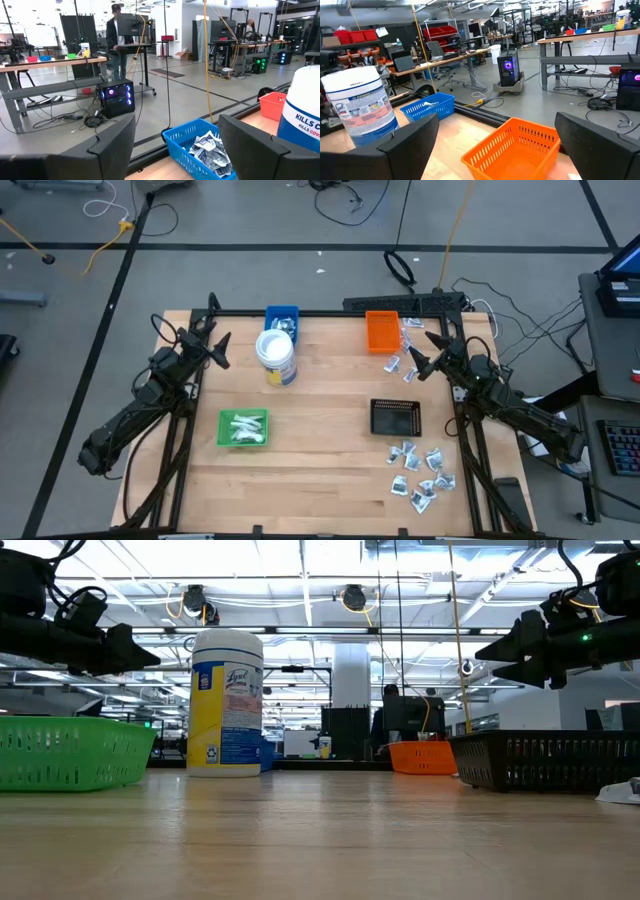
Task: Pick & Place First Aid Supplies
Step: Put the gray towelette pack into the black bin
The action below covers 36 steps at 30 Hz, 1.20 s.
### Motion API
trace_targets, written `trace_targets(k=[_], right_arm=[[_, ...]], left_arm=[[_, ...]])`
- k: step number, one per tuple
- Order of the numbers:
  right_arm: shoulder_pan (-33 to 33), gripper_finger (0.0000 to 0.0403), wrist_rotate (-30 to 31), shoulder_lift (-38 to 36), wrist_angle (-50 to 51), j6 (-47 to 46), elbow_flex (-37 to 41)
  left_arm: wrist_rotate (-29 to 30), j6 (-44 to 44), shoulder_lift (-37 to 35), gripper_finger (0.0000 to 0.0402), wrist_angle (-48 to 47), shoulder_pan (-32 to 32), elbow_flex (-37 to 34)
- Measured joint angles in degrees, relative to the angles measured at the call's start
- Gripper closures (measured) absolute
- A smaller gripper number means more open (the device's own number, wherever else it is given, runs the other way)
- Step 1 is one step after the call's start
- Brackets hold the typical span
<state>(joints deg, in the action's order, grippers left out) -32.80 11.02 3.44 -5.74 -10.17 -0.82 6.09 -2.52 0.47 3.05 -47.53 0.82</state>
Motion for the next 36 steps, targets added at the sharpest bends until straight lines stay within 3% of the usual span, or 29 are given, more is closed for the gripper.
trace_targets(k=[8,15,30,36], right_arm=[[0.02,0.0009,-2.22,0.29,0.94,-2.84,-1.31],[0.00,0.0009,-2.11,7.93,12.95,-4.35,-12.08],[0.96,0.0009,-2.35,33.39,52.48,-30.90,-39.48],[5.86,0.0009,-6.82,41.13,58.45,-42.10,-46.00]], left_arm=[[0.00,0.00,0.00,0.0127,0.04,0.00,0.00],[-0.01,0.00,0.02,0.0116,0.09,0.01,0.02],[-0.02,-0.01,0.02,0.0124,0.11,0.02,0.02],[-0.02,0.00,0.02,0.0126,0.11,0.02,0.02]])
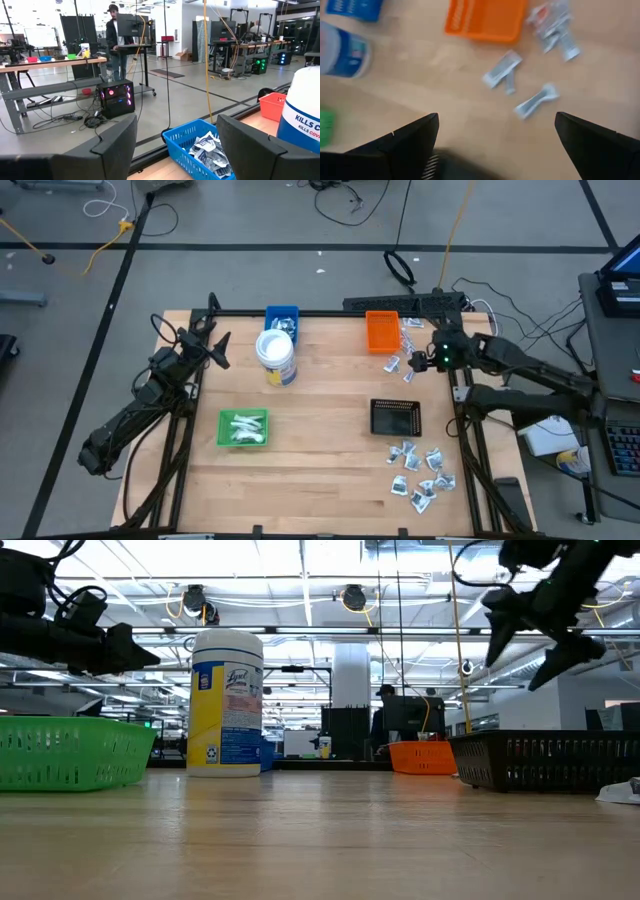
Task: Pick & Place First Aid Supplies
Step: Put the gray towelette pack into the black bin
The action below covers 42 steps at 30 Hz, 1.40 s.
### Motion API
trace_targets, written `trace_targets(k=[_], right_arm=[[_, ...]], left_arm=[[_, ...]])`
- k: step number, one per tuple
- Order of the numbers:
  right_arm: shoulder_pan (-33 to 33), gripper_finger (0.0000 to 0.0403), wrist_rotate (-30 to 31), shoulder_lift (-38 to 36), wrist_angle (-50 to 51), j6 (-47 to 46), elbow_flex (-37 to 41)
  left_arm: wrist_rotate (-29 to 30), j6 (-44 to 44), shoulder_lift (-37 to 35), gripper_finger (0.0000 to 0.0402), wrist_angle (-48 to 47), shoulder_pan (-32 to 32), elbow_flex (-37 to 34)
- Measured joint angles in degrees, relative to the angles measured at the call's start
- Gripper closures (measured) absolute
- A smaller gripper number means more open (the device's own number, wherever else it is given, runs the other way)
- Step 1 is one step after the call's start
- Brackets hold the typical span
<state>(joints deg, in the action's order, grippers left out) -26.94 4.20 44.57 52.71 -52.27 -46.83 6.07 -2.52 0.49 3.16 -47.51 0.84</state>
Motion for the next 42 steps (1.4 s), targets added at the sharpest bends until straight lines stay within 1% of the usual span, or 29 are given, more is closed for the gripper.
trace_targets(k=[7,12,15,22,25,29,33,37,42], right_arm=[[8.58,0.0009,-3.20,9.37,2.12,-13.01,-7.93],[15.55,0.0009,-7.54,15.07,4.16,-21.48,-12.75],[21.18,0.0009,-8.87,17.39,4.43,-27.15,-14.74],[35.31,0.0009,-8.56,21.90,6.13,-42.41,-18.51],[41.38,0.0009,-8.78,23.57,7.43,-47.00,-20.53],[47.81,0.0009,-8.83,24.74,7.11,-50.31,-21.48],[52.99,0.0009,-10.42,25.97,6.66,-50.58,-22.03],[59.15,0.0009,-10.42,27.04,6.34,-50.60,-22.08],[65.66,0.0009,-10.45,31.41,9.51,-50.83,-23.83]], left_arm=[[0.00,-0.02,0.00,0.0114,0.02,0.00,0.02],[0.00,0.00,0.00,0.0110,0.02,0.00,0.02],[0.00,0.00,0.00,0.0114,0.02,0.00,0.02],[0.00,-0.02,0.00,0.0126,0.02,0.00,0.07],[0.00,-0.02,0.00,0.0127,0.01,0.00,0.07],[0.01,-0.01,0.00,0.0122,0.02,0.00,0.07],[0.00,0.00,0.00,0.0115,0.01,0.00,0.07],[0.00,0.06,0.00,0.0110,0.02,0.00,0.07],[0.00,0.02,0.00,0.0114,0.00,0.00,0.07]])
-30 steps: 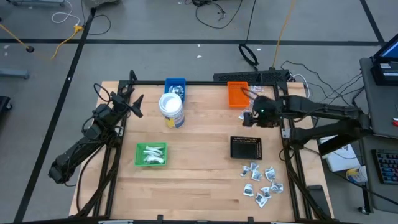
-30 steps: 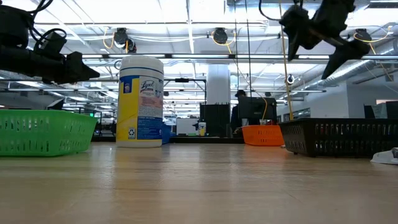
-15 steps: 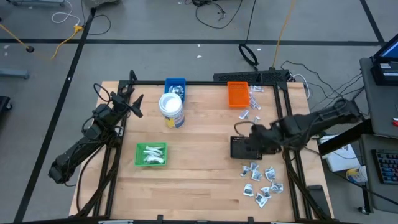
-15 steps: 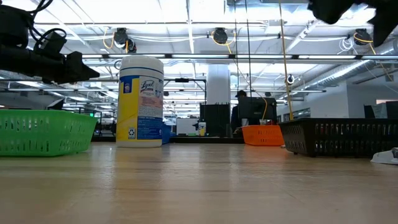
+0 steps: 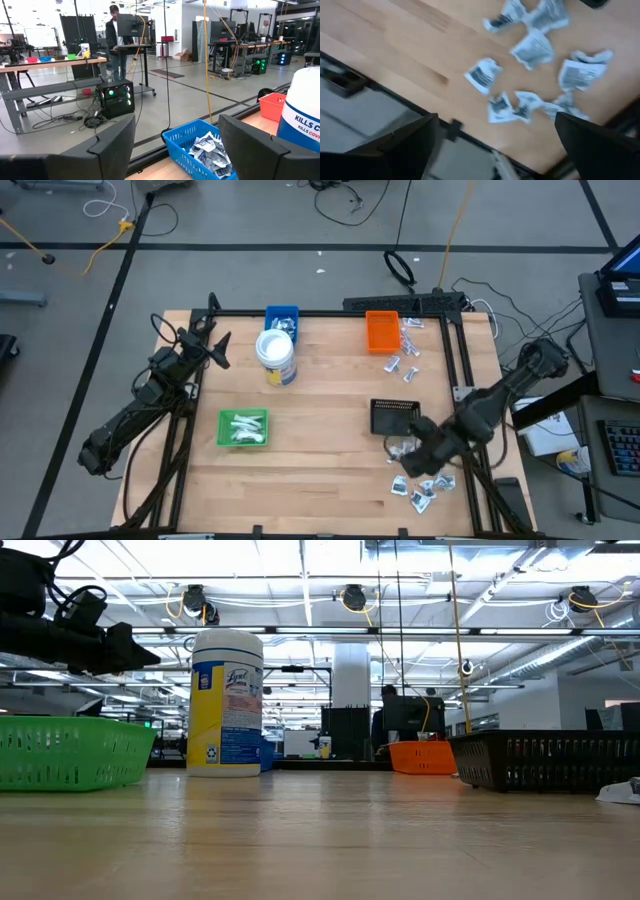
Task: Pick & Place First Aid Supplies
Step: Put the gray towelette pack into the black bin
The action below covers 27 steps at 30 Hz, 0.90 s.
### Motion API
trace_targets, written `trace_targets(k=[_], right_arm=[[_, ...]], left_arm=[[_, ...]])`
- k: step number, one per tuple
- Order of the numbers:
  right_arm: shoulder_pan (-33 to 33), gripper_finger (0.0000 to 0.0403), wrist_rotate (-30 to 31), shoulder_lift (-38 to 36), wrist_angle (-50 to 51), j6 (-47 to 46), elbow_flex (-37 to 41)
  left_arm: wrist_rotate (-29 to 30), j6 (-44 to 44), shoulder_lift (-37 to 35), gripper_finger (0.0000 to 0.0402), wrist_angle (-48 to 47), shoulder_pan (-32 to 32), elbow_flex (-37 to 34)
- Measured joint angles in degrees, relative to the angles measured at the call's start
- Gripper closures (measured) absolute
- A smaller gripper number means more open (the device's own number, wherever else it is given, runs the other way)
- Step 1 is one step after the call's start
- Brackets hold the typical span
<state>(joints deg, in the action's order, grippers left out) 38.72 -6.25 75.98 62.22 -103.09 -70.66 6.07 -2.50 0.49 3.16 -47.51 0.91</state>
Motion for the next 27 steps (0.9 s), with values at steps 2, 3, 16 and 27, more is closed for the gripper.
trace_targets(k=[2,3,16,27], right_arm=[[2.50,0.0009,-0.01,1.26,0.49,-0.23,-0.86],[3.65,0.0009,-0.01,1.96,0.51,-0.30,-1.29],[12.07,0.0009,0.59,10.84,-0.24,2.60,-8.37],[14.27,0.0039,3.04,16.03,0.24,11.18,-11.05]], left_arm=[[0.00,0.02,0.00,0.0118,0.02,0.00,0.00],[0.00,0.06,0.00,0.0120,0.00,0.00,0.00],[0.00,0.10,0.00,0.0128,0.02,0.01,0.00],[0.00,0.17,-0.01,0.0118,0.02,0.01,0.00]])
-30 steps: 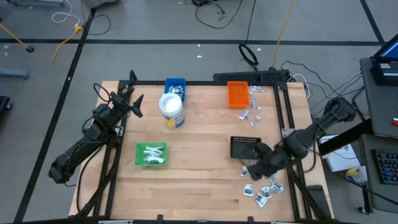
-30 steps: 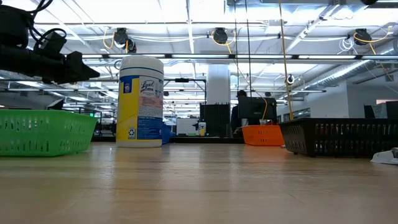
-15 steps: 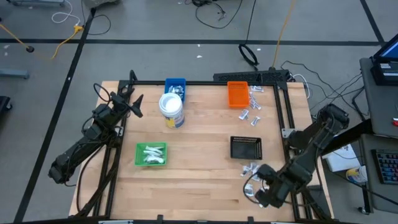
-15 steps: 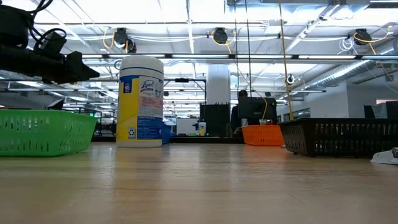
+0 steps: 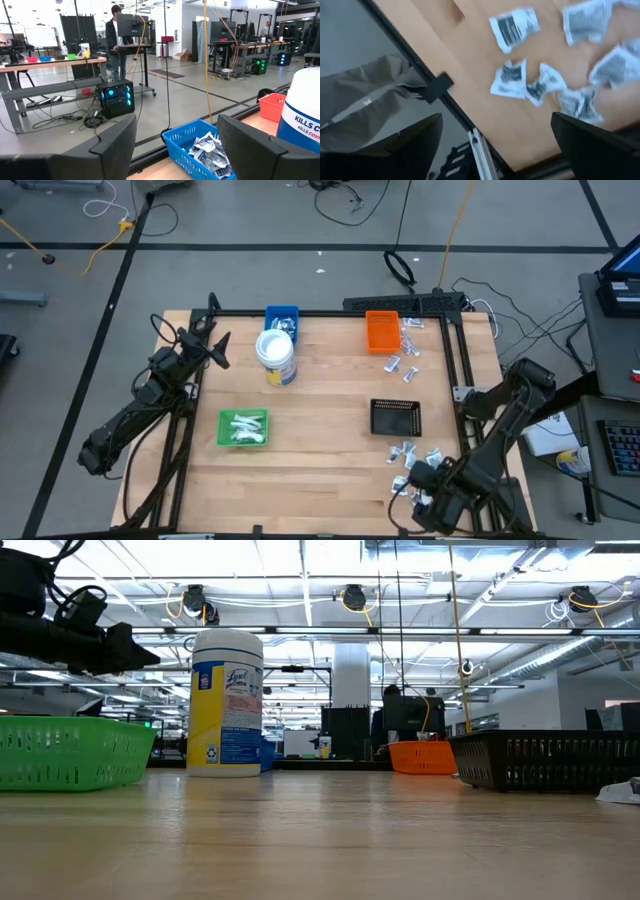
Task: Pick & Place First Aid Supplies
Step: Put the gray towelette pack into the black bin
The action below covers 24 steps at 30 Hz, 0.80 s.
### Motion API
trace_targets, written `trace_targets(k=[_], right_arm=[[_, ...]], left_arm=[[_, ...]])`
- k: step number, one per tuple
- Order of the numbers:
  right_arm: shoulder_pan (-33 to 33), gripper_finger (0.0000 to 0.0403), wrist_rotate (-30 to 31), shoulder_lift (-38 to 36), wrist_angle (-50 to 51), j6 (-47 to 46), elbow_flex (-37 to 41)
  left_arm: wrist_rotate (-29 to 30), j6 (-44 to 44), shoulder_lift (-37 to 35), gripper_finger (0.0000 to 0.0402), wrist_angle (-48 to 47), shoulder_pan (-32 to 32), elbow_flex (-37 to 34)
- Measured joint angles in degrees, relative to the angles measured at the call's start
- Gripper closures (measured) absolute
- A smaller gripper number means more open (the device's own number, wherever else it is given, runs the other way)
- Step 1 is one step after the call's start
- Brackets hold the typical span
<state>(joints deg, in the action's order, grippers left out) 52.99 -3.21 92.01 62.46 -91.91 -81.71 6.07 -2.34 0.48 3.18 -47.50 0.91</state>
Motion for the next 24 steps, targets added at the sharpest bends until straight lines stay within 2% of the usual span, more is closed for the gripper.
trace_targets(k=[3,10,19,24], right_arm=[[0.41,0.0070,-1.50,0.89,0.35,-4.43,0.00],[1.62,0.0126,0.62,3.20,-0.14,-15.12,1.34],[1.88,0.0145,0.01,4.48,-3.45,-23.60,8.67],[1.86,0.0145,0.03,4.48,-10.64,-27.18,13.94]], left_arm=[[0.00,0.01,0.01,0.0115,0.00,0.01,0.00],[0.00,0.01,0.01,0.0123,-0.01,0.00,0.00],[0.00,0.01,0.00,0.0119,-0.02,0.00,0.00],[0.00,0.01,0.00,0.0111,0.00,0.01,0.00]])
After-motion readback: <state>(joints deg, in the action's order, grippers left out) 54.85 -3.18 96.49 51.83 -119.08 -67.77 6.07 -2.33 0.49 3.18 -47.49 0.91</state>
